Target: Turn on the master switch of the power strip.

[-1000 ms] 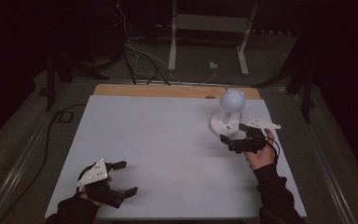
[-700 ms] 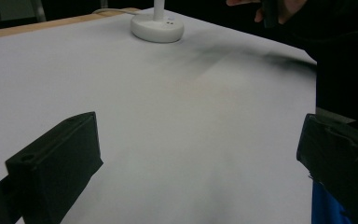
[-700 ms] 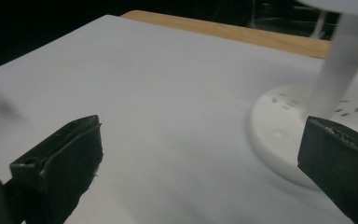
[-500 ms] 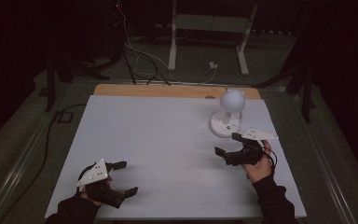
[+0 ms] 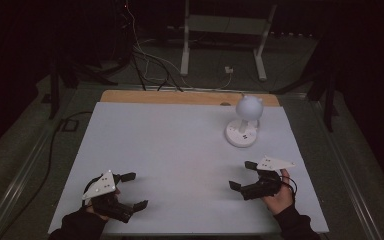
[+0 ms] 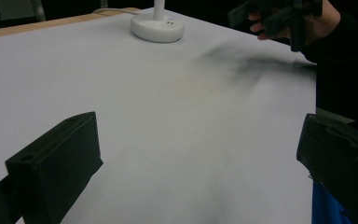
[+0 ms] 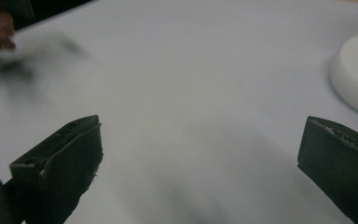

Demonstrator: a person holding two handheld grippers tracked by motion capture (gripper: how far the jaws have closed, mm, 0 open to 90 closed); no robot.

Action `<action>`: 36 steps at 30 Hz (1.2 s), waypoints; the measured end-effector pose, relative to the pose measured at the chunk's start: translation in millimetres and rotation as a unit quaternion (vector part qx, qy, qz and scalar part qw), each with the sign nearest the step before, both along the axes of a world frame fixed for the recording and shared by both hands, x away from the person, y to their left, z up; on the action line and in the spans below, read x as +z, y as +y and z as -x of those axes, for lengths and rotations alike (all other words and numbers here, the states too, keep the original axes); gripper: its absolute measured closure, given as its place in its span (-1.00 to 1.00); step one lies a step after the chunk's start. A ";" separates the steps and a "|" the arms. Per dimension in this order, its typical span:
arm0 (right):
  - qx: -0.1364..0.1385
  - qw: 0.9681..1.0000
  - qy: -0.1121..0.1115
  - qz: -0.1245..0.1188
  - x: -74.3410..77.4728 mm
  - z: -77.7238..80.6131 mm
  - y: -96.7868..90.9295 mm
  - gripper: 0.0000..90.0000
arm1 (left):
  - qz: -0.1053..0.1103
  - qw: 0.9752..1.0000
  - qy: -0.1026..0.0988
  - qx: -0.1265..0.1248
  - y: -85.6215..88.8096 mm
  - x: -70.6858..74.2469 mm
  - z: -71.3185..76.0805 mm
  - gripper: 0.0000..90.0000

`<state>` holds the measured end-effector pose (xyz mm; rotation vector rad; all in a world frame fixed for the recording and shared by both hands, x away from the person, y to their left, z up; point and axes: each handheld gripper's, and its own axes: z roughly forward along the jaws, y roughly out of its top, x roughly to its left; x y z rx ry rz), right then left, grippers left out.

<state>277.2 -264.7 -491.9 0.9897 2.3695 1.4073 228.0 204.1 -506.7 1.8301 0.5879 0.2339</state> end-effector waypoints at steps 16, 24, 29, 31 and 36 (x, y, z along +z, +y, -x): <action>0.009 0.999 0.002 0.037 -23.2 28.2 -28.9 -1.00 | -0.002 1.000 0.000 -0.002 -0.6 0.2 0.6 -1.00; 0.002 0.997 0.020 0.071 -29.5 35.6 -41.8 -1.00 | -0.004 1.000 -0.001 -0.002 -1.3 0.3 1.3 -1.00; -0.009 0.996 0.011 0.088 -33.9 36.7 -46.8 -1.00 | -0.004 1.000 0.000 -0.003 -1.5 0.2 1.2 -1.00; -0.013 0.997 0.006 0.078 -34.3 35.1 -48.0 -1.00 | -0.004 1.000 -0.001 -0.004 -1.5 0.4 1.3 -1.00; -0.014 0.997 0.002 0.069 -36.2 31.3 -46.9 -1.00 | -0.003 1.000 -0.001 -0.005 -1.5 0.6 1.2 -1.00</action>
